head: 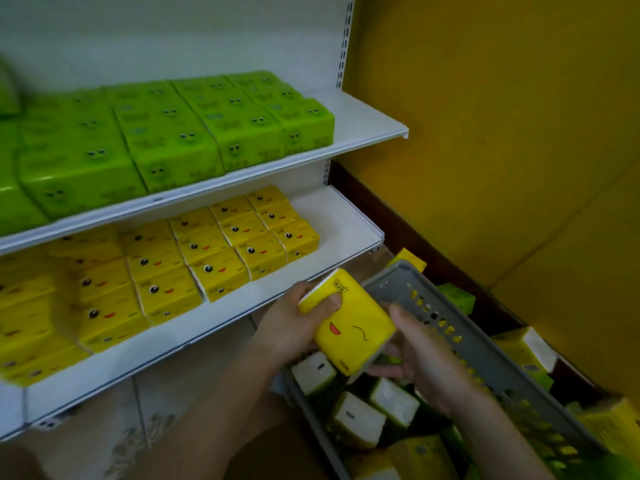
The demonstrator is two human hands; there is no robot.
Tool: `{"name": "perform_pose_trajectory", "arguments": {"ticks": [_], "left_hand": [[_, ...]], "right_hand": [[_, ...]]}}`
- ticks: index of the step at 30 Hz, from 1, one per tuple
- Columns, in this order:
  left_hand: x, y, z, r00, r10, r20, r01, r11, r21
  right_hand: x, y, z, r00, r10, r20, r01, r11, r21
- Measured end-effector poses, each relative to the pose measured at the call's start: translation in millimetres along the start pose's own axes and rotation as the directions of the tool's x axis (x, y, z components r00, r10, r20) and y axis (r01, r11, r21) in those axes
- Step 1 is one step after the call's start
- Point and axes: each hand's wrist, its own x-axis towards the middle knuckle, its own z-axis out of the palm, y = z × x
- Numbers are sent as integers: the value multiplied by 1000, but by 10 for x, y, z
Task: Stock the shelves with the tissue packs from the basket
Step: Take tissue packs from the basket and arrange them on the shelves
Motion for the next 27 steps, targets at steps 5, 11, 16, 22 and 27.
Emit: {"name": "perform_pose_trajectory", "arguments": {"ticks": [5, 11, 16, 22, 27], "left_hand": [[-70, -31, -424, 980, -179, -88, 167, 977, -135], [-87, -296, -1251, 848, -271, -455, 181, 956, -233], [-36, -491, -1969, 738, -306, -602, 221, 952, -212], [59, -771, -3034, 760, -109, -641, 455, 793, 405], [228, -1311, -3829, 764, 31, -644, 578, 410, 706]], "right_hand": [[443, -18, 535, 927, -269, -261, 204, 947, -249], [1028, 207, 1464, 866, -495, 69, 455, 724, -518], [1515, 404, 2172, 793, -464, 394, 607, 546, -578], [2339, 504, 3032, 743, -567, 356, 649, 479, -591], [2981, 700, 3685, 712, -599, 366, 659, 393, -641]]}}
